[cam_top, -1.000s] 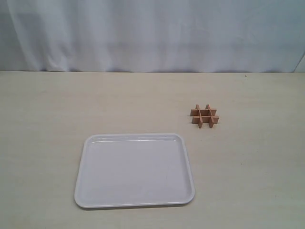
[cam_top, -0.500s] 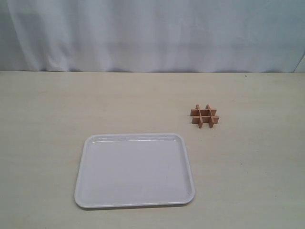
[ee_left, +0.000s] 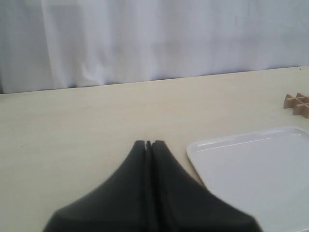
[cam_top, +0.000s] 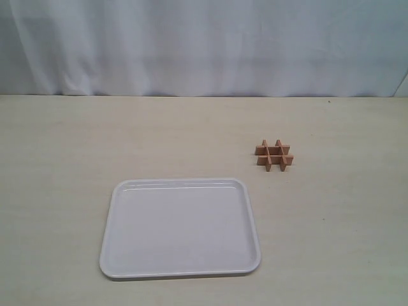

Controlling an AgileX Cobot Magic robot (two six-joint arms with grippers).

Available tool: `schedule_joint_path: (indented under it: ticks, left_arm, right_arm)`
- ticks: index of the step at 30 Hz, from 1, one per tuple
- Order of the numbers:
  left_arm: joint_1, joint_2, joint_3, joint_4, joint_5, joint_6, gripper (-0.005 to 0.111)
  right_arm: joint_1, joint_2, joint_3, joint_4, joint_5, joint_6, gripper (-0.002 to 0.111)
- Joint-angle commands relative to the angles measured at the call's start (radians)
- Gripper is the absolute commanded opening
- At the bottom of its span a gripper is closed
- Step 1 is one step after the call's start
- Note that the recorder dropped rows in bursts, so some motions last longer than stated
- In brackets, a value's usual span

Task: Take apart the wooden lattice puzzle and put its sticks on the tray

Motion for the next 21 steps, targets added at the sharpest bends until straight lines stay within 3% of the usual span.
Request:
schedule_joint_path:
  ticks: [1,5,13,21]
  left_arm:
    - [-0.001,0.000,0.002,0.000,-0.011,-0.003,0.000]
    - [-0.001,0.000,0.002,0.000,-0.011,-0.003,0.000]
    - [-0.001,0.000,0.002,0.000,-0.011,-0.003,0.000]
    - [-0.001,0.000,0.002,0.000,-0.011,-0.003,0.000]
  right_arm:
    - [0.003,0.073,0.001,-0.044,-0.078,-0.001,0.004]
    - [0.003,0.206,-0.048,-0.072,-0.024,-0.001,0.004]
    - [0.003,0.627,-0.362,-0.280,0.195,-0.008,0.004]
    - [0.003,0.980,-0.617,-0.285,0.375,-0.140,0.004]
